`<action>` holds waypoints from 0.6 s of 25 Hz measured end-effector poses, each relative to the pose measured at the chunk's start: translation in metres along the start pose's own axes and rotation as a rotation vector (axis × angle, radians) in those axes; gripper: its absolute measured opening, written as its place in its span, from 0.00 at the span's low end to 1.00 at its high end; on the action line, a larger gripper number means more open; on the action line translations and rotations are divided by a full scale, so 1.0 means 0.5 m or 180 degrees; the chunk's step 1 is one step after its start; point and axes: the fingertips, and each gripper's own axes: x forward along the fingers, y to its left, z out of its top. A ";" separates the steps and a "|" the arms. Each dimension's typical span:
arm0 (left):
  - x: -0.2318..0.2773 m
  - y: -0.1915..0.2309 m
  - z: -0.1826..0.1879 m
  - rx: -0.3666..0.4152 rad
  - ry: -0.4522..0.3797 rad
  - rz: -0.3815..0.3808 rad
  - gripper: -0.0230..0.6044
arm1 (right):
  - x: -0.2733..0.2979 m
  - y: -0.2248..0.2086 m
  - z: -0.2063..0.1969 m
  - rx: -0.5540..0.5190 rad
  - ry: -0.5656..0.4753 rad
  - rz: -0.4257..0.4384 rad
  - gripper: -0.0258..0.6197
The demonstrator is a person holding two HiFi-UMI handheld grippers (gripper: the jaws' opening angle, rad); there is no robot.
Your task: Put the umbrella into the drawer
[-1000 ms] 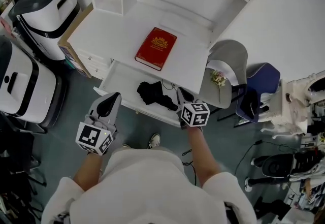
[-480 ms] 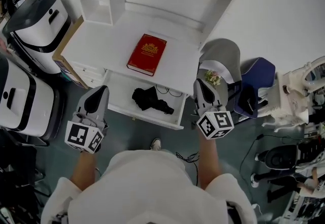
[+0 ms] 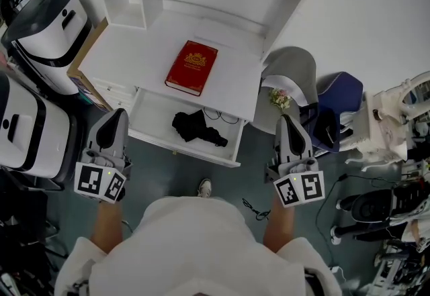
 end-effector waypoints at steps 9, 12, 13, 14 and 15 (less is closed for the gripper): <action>-0.050 0.003 -0.005 -0.0011 0.0038 0.0083 0.06 | -0.042 0.013 0.000 -0.0072 0.0002 -0.0086 0.04; -0.074 0.005 -0.022 -0.0054 0.0093 0.0086 0.06 | -0.049 0.037 -0.011 -0.0020 0.0028 -0.0062 0.04; -0.080 0.005 -0.028 -0.0071 0.0110 0.0084 0.06 | -0.051 0.046 -0.014 -0.0012 0.0040 -0.0049 0.04; -0.085 0.006 -0.032 -0.0086 0.0121 0.0079 0.06 | -0.053 0.055 -0.016 -0.0009 0.0051 -0.0040 0.04; -0.088 0.006 -0.034 -0.0094 0.0125 0.0072 0.06 | -0.055 0.061 -0.018 -0.0007 0.0061 -0.0035 0.04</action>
